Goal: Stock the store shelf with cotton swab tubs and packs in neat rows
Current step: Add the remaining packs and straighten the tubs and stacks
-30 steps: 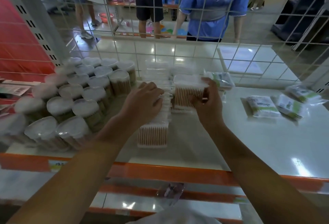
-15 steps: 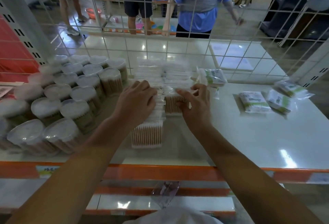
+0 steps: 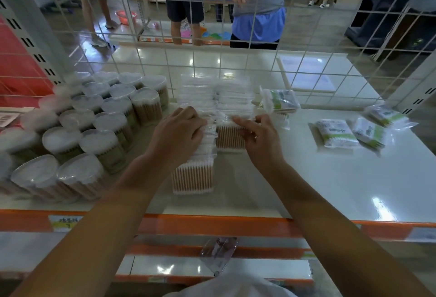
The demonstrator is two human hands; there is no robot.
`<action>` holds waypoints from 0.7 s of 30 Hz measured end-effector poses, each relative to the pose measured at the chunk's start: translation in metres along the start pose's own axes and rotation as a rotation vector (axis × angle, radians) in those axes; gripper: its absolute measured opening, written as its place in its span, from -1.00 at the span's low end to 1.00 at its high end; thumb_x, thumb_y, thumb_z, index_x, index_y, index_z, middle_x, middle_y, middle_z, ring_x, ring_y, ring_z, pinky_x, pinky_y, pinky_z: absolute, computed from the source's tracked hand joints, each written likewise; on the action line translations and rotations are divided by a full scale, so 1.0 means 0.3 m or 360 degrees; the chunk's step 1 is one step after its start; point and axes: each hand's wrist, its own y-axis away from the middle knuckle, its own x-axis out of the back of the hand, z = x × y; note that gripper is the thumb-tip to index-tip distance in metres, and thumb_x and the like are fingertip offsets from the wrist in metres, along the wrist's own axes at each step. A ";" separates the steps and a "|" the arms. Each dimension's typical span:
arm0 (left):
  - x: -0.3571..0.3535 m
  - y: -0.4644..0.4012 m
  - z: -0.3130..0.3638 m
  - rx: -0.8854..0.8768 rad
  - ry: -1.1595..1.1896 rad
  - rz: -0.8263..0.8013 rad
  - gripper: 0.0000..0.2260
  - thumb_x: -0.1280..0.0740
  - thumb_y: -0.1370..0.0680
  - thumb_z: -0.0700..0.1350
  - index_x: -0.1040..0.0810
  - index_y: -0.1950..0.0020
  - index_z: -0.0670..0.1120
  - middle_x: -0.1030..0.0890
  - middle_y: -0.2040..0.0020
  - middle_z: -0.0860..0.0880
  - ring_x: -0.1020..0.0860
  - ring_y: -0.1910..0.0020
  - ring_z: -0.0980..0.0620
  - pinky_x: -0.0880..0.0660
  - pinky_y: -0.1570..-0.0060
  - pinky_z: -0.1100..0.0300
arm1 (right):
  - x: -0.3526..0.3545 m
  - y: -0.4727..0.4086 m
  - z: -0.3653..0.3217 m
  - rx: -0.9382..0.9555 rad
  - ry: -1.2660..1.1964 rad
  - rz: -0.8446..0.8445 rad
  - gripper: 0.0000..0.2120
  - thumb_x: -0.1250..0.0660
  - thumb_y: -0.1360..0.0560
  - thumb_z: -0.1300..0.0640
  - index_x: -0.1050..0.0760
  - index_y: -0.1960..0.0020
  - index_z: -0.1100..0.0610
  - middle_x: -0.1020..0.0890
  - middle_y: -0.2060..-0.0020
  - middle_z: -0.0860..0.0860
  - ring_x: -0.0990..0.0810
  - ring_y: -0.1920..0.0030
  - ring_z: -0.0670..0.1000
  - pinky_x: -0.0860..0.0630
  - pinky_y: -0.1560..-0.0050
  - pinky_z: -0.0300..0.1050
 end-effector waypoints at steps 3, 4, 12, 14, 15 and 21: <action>-0.001 -0.003 -0.003 -0.0026 -0.0011 0.0014 -0.70 -0.17 -0.51 -0.09 -0.65 0.00 -0.18 -0.54 0.18 -0.07 -0.54 0.14 -0.07 -0.53 0.22 0.04 | -0.002 -0.009 0.004 -0.0026 -0.0026 -0.0012 -0.68 -0.26 -0.52 0.30 -0.54 -0.22 0.06 -0.36 0.10 0.03 -0.41 0.11 -0.02 -0.44 0.00 -0.16; -0.002 -0.004 -0.003 -0.0037 -0.0024 0.0026 -0.75 -0.21 -0.51 -0.13 -0.65 0.00 -0.18 -0.54 0.18 -0.08 -0.54 0.14 -0.08 -0.53 0.23 0.04 | -0.002 -0.010 0.003 -0.0035 -0.0029 -0.0017 -0.68 -0.26 -0.52 0.30 -0.54 -0.22 0.07 -0.36 0.10 0.03 -0.41 0.11 -0.02 -0.45 -0.01 -0.14; 0.005 -0.006 0.005 -0.0122 -0.0198 0.0003 -0.85 -0.30 -0.51 -0.21 -0.62 0.01 -0.21 -0.57 0.16 -0.12 -0.55 0.16 -0.11 -0.53 0.22 0.03 | -0.003 0.021 0.004 0.0095 0.0139 0.0014 -0.63 -0.29 -0.50 0.26 -0.50 -0.27 0.03 -0.43 0.00 0.14 -0.45 0.01 0.17 -0.49 -0.02 0.08; 0.017 -0.016 0.010 -0.0135 -0.0253 -0.0071 -0.81 -0.25 -0.53 -0.16 -0.61 0.02 -0.21 -0.58 0.14 -0.12 -0.55 0.15 -0.10 -0.54 0.19 0.01 | -0.003 0.023 0.006 0.0160 0.0199 0.0100 -0.65 -0.31 -0.45 0.24 -0.55 -0.22 0.07 -0.48 -0.04 0.22 -0.46 -0.01 0.26 -0.50 -0.01 0.16; 0.023 -0.023 0.013 -0.0143 -0.0286 -0.0096 -0.80 -0.23 -0.53 -0.14 -0.60 0.01 -0.20 -0.58 0.12 -0.11 -0.54 0.14 -0.09 -0.53 0.18 0.02 | 0.000 0.022 0.006 0.0182 0.0219 0.0143 -0.65 -0.32 -0.42 0.24 -0.56 -0.20 0.08 -0.49 -0.05 0.25 -0.46 -0.02 0.30 -0.49 0.00 0.18; 0.045 -0.086 0.074 -0.0155 -0.0323 -0.0060 -0.80 -0.27 -0.53 -0.17 -0.60 -0.08 -0.19 -0.61 0.04 -0.13 -0.55 0.07 -0.10 -0.47 0.10 0.06 | 0.048 0.008 0.024 0.0168 0.0264 0.0148 -0.61 -0.33 -0.45 0.26 -0.51 -0.26 0.10 -0.47 -0.15 0.22 -0.46 -0.13 0.26 -0.45 -0.12 0.18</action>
